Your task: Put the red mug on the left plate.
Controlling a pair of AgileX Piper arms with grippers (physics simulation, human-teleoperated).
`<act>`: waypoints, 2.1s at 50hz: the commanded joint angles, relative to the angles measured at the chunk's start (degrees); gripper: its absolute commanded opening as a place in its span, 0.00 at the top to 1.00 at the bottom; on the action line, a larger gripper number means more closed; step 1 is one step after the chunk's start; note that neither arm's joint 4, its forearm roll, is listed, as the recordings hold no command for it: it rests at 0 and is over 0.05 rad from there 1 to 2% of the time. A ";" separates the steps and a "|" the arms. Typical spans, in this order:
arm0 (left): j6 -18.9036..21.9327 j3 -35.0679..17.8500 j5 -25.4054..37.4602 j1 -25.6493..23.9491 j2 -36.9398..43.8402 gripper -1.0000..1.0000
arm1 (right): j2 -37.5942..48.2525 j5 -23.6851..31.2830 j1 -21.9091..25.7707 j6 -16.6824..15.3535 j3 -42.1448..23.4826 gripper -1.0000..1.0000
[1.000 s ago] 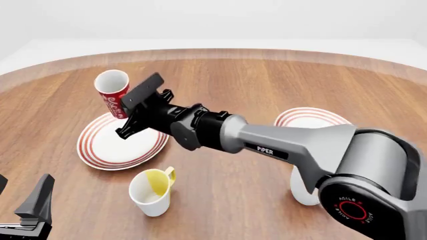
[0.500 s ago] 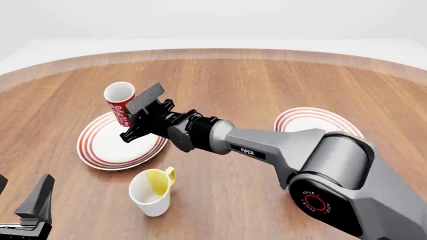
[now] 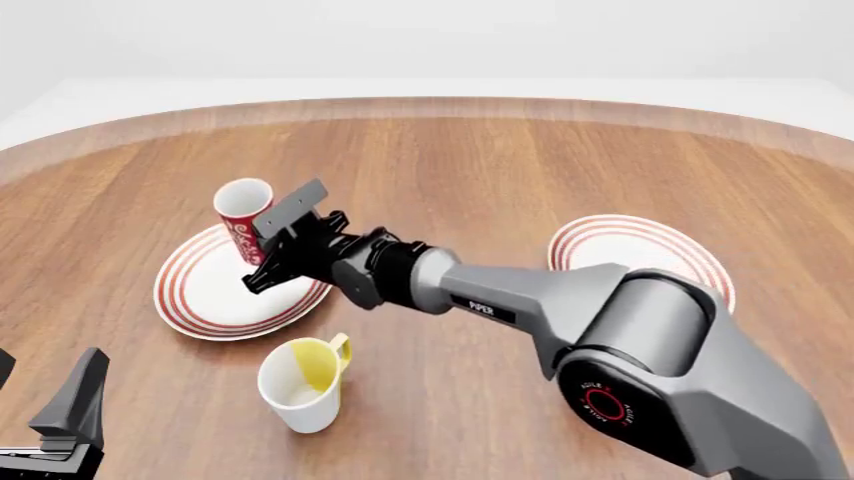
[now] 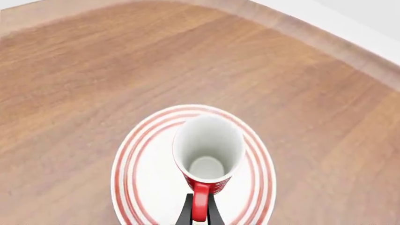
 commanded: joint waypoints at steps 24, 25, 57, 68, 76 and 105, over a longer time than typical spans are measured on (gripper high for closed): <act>0.00 0.00 0.00 0.00 0.00 0.00 | 0.50 -2.76 0.79 2.12 2.85 1.00; 0.00 0.00 0.00 0.00 0.00 0.00 | 0.64 -2.78 0.79 2.14 2.81 1.00; 0.00 0.00 0.00 0.00 0.00 0.00 | 3.73 -2.13 0.87 3.05 0.36 1.00; 0.00 0.00 0.00 0.00 0.00 0.00 | 4.98 -1.73 0.69 3.32 -0.46 1.00; 0.00 0.00 0.00 0.00 0.00 0.00 | 5.82 -1.17 0.59 3.49 -1.31 1.00; 0.00 0.00 0.00 0.00 0.00 0.00 | 7.59 1.22 -0.01 3.91 -3.86 0.00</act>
